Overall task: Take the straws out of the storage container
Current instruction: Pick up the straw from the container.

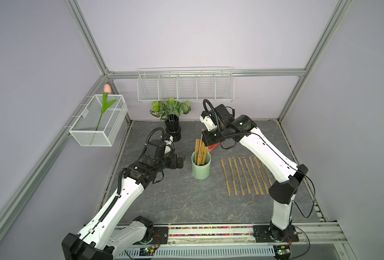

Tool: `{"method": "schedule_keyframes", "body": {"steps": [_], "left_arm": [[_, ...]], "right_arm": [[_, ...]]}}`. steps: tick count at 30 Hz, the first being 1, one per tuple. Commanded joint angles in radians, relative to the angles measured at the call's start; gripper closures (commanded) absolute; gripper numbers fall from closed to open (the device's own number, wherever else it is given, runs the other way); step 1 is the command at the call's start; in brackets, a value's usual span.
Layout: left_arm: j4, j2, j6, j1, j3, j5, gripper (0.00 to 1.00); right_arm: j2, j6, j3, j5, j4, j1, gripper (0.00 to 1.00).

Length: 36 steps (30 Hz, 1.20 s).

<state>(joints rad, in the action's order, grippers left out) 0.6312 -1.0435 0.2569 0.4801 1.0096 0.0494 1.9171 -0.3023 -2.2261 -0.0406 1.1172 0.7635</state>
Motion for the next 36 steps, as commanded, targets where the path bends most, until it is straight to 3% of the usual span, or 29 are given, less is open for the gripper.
{"method": "schedule_keyframes", "body": {"steps": [1, 25, 36], "left_arm": [[0.009, 0.014, -0.009, 0.005, 0.011, -0.003, 0.00], [0.010, 0.006, -0.010, 0.005, 0.011, -0.005, 0.00], [0.010, 0.003, -0.010, 0.005, 0.012, -0.004, 0.00]], "right_arm": [[-0.020, 0.033, -0.039, -0.019, 0.080, -0.004, 0.93], [-0.147, 0.078, -0.125, -0.241, 0.238, -0.167, 0.93], [-0.162, 0.122, -0.179, -0.296, 0.419, -0.205, 0.93]]}}
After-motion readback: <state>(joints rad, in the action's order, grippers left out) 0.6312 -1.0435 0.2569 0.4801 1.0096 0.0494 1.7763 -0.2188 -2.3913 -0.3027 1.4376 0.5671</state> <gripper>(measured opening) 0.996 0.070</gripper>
